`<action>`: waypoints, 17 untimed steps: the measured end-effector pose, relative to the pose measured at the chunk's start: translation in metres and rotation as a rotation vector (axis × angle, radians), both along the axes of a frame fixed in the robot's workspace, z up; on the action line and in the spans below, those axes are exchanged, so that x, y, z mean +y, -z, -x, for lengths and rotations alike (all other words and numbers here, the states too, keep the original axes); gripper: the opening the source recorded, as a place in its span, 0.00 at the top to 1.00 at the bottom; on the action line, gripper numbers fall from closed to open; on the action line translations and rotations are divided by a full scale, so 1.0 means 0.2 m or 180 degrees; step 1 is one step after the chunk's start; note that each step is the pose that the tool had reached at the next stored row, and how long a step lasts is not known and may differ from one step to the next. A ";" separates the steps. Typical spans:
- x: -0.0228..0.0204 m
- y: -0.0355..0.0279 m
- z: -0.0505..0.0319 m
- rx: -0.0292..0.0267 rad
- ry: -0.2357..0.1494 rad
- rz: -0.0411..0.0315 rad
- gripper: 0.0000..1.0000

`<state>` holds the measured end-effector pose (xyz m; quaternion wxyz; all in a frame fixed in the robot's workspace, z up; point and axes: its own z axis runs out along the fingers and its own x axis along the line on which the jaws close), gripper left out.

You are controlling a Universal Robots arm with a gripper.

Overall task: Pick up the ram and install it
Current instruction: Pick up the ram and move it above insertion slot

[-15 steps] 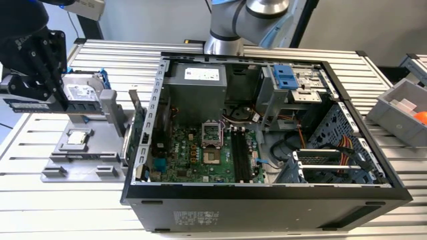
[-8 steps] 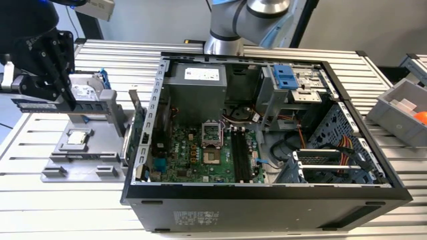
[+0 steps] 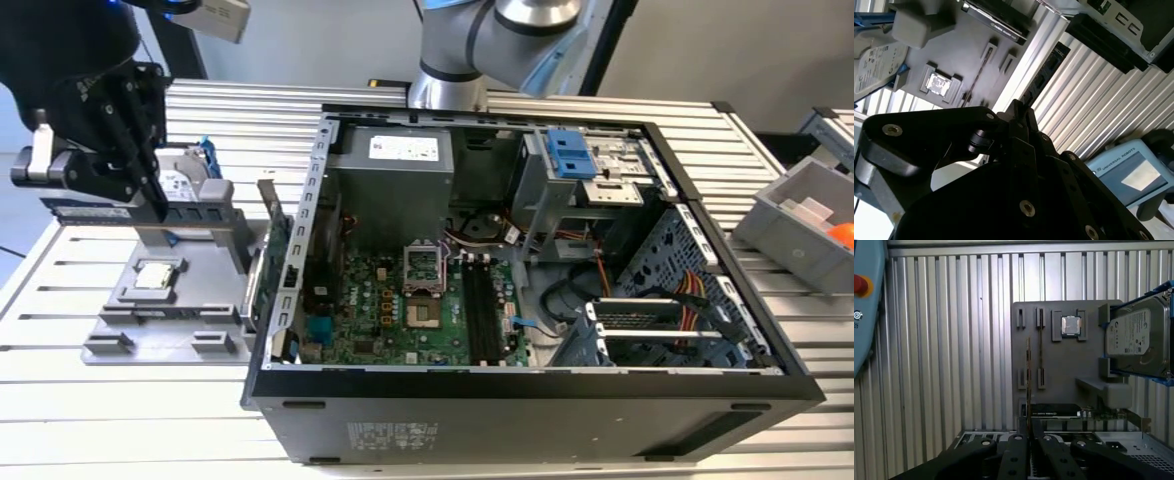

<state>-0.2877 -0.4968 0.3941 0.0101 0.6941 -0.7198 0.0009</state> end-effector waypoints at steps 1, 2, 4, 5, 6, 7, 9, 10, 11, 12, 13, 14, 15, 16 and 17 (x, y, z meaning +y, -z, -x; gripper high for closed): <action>0.000 0.000 -0.007 0.0000 0.0000 0.0000 1.00; 0.000 0.000 -0.013 0.0000 0.0000 0.0000 1.00; 0.000 0.000 -0.023 0.0000 0.0000 0.0000 1.00; 0.000 0.000 -0.028 0.0000 0.0000 0.0000 1.00; 0.000 0.000 -0.033 0.0000 0.0000 0.0000 1.00; 0.000 0.000 -0.036 0.0000 0.0000 0.0000 1.00; 0.000 0.000 -0.039 0.0000 0.0000 0.0000 1.00; 0.000 0.000 -0.040 0.0000 0.0001 0.0000 1.00; 0.000 0.000 -0.041 0.0000 0.0000 0.0000 1.00; 0.000 0.000 -0.043 0.0000 0.0000 0.0000 1.00; 0.000 0.000 -0.043 0.0000 0.0000 0.0000 1.00; 0.000 0.000 -0.043 0.0000 0.0000 0.0000 1.00; 0.000 0.000 -0.044 0.0000 0.0000 0.0000 1.00; 0.000 0.000 -0.044 0.0000 0.0000 0.0000 1.00; 0.000 0.000 -0.044 0.0000 0.0000 0.0000 1.00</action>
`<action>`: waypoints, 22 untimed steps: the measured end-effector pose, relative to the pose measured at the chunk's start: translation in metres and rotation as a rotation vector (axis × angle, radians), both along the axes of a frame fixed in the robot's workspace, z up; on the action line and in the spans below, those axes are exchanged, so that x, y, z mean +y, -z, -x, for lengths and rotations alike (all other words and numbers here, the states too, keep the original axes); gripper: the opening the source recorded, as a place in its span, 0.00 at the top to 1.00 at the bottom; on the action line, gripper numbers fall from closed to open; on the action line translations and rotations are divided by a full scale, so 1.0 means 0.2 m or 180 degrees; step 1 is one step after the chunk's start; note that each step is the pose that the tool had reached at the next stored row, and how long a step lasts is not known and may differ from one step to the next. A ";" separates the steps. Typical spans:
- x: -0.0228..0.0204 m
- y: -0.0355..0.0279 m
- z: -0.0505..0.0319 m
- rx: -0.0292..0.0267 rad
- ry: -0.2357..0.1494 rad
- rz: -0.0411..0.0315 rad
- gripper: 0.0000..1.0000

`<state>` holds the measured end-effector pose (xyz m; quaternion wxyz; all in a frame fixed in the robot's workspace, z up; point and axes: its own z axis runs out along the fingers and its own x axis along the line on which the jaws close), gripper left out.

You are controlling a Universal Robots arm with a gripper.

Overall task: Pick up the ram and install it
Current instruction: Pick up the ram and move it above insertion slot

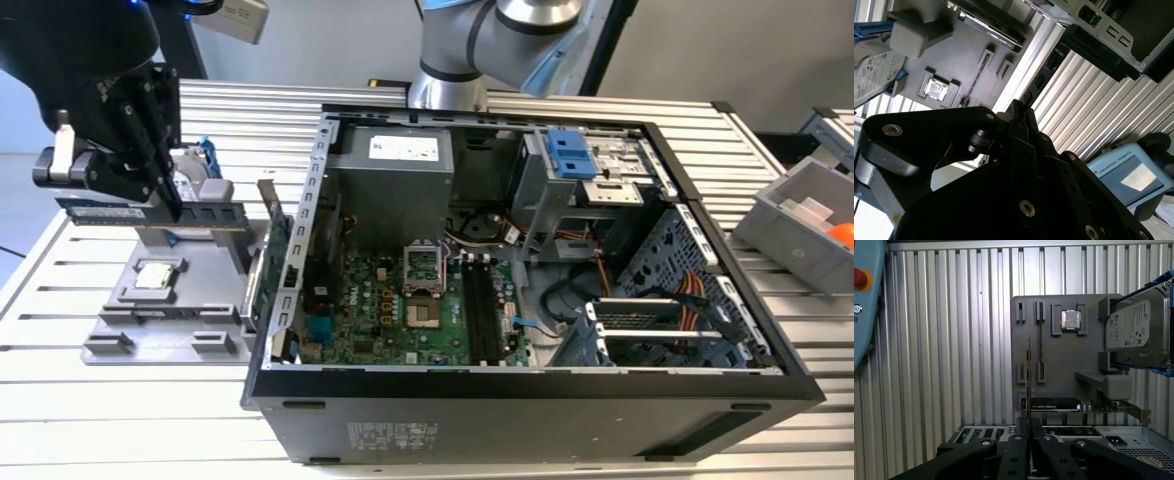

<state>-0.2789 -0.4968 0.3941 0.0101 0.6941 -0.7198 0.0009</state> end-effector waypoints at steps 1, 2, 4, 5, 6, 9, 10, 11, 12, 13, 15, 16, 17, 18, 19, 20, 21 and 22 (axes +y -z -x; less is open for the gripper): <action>0.000 0.000 0.000 0.0000 0.0000 0.0000 1.00; 0.000 0.000 0.000 0.0000 0.0000 0.0000 1.00; 0.000 0.000 -0.001 0.0000 0.0000 0.0000 1.00; 0.000 0.000 -0.001 0.0000 0.0000 0.0000 1.00; 0.000 0.000 -0.001 0.0000 0.0000 0.0000 1.00; 0.000 0.000 -0.002 0.0000 0.0000 0.0000 1.00; 0.000 0.000 -0.010 0.0001 -0.0001 0.0000 1.00; 0.000 0.000 -0.020 0.0001 0.0000 0.0000 1.00; 0.000 0.000 -0.027 0.0001 0.0000 0.0000 1.00; 0.000 0.000 -0.034 0.0001 0.0000 0.0000 1.00; 0.003 0.000 -0.042 0.0001 0.0000 0.0000 1.00; 0.005 0.000 -0.045 0.0001 0.0000 0.0000 1.00; 0.007 0.000 -0.048 0.0001 -0.0001 0.0000 1.00; 0.008 0.000 -0.050 0.0001 -0.0001 0.0000 1.00; 0.008 0.000 -0.058 0.0001 -0.0001 0.0000 1.00; 0.008 0.000 -0.066 0.0001 -0.0001 -0.0003 1.00; 0.008 0.000 -0.075 0.0001 -0.0001 -0.0008 1.00; 0.008 0.000 -0.086 0.0001 -0.0001 -0.0018 1.00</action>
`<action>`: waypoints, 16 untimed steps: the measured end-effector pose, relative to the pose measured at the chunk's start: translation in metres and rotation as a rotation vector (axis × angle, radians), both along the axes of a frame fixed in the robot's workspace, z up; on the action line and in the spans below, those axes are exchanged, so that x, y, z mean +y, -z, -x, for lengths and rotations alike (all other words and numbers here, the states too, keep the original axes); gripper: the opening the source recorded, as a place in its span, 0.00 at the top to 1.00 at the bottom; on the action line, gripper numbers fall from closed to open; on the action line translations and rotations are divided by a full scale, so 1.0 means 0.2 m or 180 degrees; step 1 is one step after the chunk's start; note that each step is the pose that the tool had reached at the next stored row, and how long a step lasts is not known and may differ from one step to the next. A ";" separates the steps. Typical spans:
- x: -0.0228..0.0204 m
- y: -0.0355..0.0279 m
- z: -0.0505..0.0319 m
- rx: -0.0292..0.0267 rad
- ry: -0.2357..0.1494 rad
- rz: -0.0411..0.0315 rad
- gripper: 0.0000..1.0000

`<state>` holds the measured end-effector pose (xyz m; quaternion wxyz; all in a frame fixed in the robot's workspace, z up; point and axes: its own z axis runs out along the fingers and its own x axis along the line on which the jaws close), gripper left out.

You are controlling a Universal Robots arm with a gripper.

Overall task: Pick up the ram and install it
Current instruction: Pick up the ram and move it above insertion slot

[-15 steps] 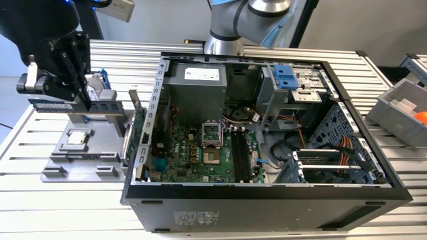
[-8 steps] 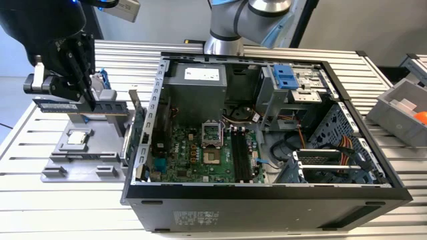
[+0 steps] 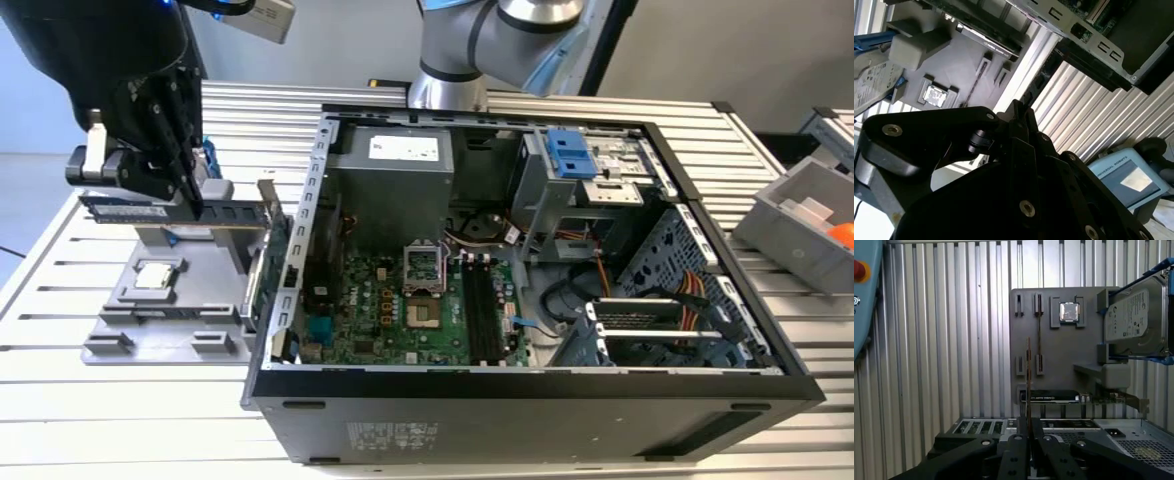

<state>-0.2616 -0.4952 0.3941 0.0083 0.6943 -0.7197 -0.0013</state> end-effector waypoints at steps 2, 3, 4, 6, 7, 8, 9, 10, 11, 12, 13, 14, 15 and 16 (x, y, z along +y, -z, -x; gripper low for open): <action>0.000 0.000 -0.023 0.0000 0.0000 -0.0025 1.00; 0.000 0.000 -0.033 0.0000 0.0000 -0.0039 1.00; 0.000 0.000 -0.045 0.0000 0.0000 -0.0056 1.00; 0.000 0.000 -0.067 0.0000 0.0000 -0.0073 1.00; 0.000 0.000 -0.074 0.0000 0.0000 -0.0073 1.00; 0.001 0.001 -0.082 0.0000 0.0000 -0.0074 1.00; 0.001 0.001 -0.091 0.0000 0.0000 -0.0074 1.00; 0.002 0.001 -0.098 0.0000 0.0000 -0.0074 1.00; 0.002 0.001 -0.107 0.0000 0.0000 -0.0074 1.00; 0.002 0.001 -0.116 0.0000 0.0000 -0.0074 1.00; 0.002 0.001 -0.123 0.0000 0.0000 -0.0075 1.00; 0.002 0.001 -0.131 0.0000 0.0000 -0.0076 1.00; 0.002 0.001 -0.139 0.0000 0.0000 -0.0079 1.00; 0.002 0.001 -0.146 0.0000 0.0000 -0.0080 1.00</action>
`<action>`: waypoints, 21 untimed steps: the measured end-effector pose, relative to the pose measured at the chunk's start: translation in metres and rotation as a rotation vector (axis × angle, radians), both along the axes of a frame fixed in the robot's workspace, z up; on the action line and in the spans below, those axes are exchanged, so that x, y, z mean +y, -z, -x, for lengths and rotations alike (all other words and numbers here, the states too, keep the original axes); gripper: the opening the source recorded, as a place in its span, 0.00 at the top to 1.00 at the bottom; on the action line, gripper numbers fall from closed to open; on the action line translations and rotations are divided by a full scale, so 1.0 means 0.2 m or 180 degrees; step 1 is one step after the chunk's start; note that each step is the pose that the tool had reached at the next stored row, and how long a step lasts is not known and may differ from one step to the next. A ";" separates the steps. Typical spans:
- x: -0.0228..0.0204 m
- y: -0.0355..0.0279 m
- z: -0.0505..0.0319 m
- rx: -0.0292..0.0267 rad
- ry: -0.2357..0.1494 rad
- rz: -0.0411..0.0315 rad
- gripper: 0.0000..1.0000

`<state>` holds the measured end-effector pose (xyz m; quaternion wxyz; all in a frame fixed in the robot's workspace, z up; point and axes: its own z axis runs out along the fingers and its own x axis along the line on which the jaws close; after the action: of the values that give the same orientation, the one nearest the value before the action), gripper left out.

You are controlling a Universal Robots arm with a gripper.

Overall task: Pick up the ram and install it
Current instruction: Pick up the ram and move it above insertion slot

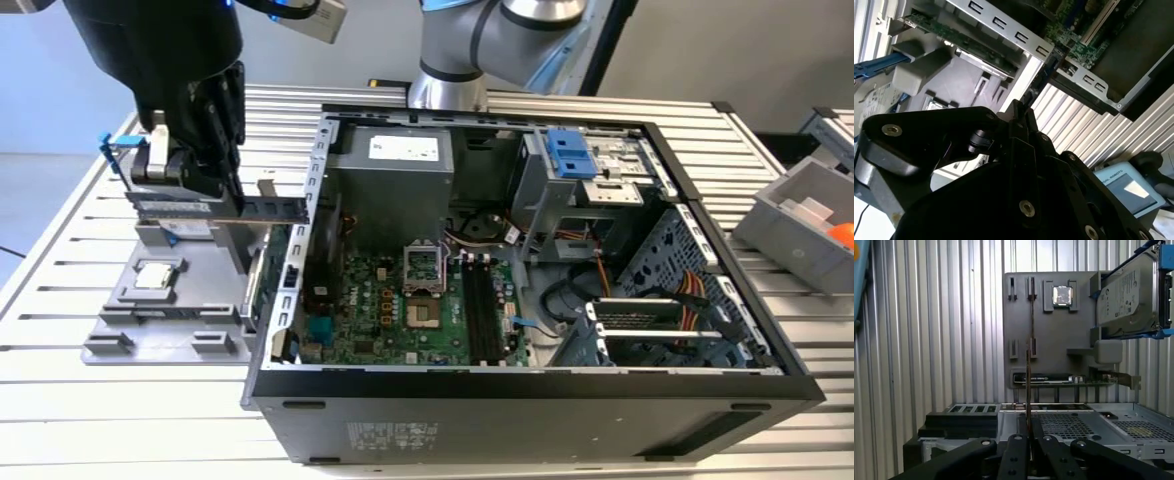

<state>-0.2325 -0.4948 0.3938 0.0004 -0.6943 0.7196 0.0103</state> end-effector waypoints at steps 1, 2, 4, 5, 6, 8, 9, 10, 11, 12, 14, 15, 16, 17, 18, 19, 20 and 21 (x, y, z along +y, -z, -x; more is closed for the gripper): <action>0.000 0.000 -0.008 0.0000 0.0000 -0.0001 1.00; 0.000 0.000 -0.016 0.0000 0.0000 -0.0001 1.00; 0.000 0.000 -0.032 0.0000 0.0000 -0.0001 1.00; 0.000 0.000 -0.040 0.0000 0.0000 -0.0001 1.00; 0.000 0.000 -0.049 0.0000 0.0000 -0.0001 1.00; 0.000 0.000 -0.068 0.0000 0.0000 -0.0001 1.00; 0.001 0.000 -0.076 0.0000 0.0000 -0.0002 1.00; 0.000 0.000 -0.084 0.0000 0.0000 -0.0001 1.00; 0.000 0.000 -0.093 0.0000 0.0000 -0.0001 1.00; 0.000 0.000 -0.101 0.0000 0.0000 -0.0001 1.00; 0.000 0.000 -0.119 0.0000 0.0000 -0.0001 1.00; 0.000 0.000 -0.127 0.0000 0.0000 -0.0001 1.00; 0.000 0.000 -0.135 0.0000 0.0000 -0.0001 1.00; 0.000 0.000 -0.143 0.0000 0.0000 -0.0001 1.00; 0.001 0.000 -0.152 0.0000 0.0000 -0.0001 1.00; 0.000 0.000 -0.160 0.0000 0.0000 -0.0001 1.00; 0.000 0.000 -0.169 0.0000 0.0000 -0.0001 1.00; 0.000 0.000 -0.177 0.0000 0.0000 -0.0001 1.00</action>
<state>-0.1970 -0.4947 0.3938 0.0006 -0.6943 0.7196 0.0104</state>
